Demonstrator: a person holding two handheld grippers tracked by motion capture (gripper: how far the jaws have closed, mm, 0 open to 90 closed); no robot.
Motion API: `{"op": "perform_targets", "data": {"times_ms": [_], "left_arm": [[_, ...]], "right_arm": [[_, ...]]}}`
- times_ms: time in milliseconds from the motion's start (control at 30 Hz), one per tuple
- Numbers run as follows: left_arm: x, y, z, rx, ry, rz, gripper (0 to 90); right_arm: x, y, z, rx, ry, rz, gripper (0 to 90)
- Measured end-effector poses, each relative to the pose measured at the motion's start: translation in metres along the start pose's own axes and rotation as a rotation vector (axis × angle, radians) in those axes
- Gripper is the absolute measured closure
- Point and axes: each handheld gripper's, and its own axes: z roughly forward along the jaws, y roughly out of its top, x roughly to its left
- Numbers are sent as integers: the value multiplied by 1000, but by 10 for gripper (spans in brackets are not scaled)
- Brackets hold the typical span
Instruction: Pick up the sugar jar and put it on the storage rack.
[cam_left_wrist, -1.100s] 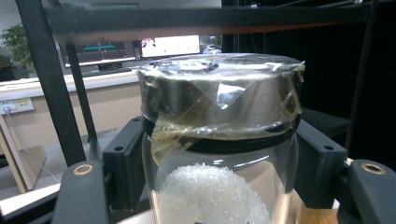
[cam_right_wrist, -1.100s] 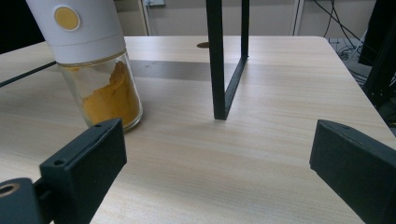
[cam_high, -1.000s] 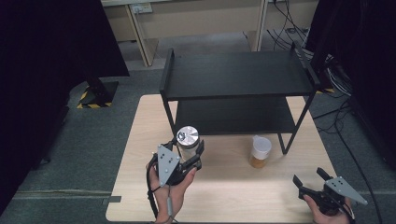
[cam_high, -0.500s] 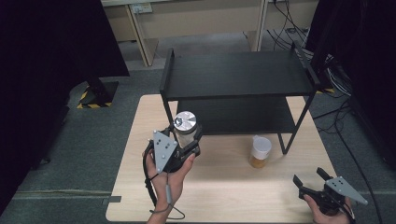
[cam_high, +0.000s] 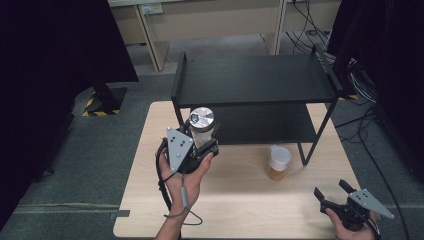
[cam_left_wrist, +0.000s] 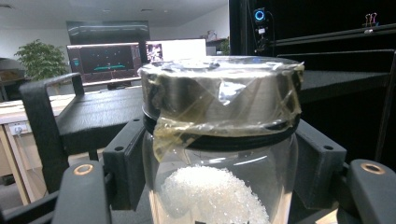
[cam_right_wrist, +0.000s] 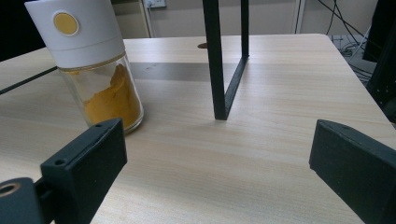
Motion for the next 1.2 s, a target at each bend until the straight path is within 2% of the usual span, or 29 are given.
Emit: {"op": "perform_targets", "data": {"times_ms": [433, 667, 733, 1200], "left_arm": [[2, 21, 7, -9, 5, -10, 312], [6, 33, 8, -15, 3, -30, 312], [9, 37, 9, -17, -7, -53, 312], [10, 54, 14, -24, 10, -40, 313]], "right_arm": [[-1, 1, 1, 5, 4, 1, 44], [-1, 1, 0, 5, 5, 3, 44], [-1, 1, 1, 5, 5, 2, 44], [-2, 1, 1, 7, 7, 2, 45]]}}
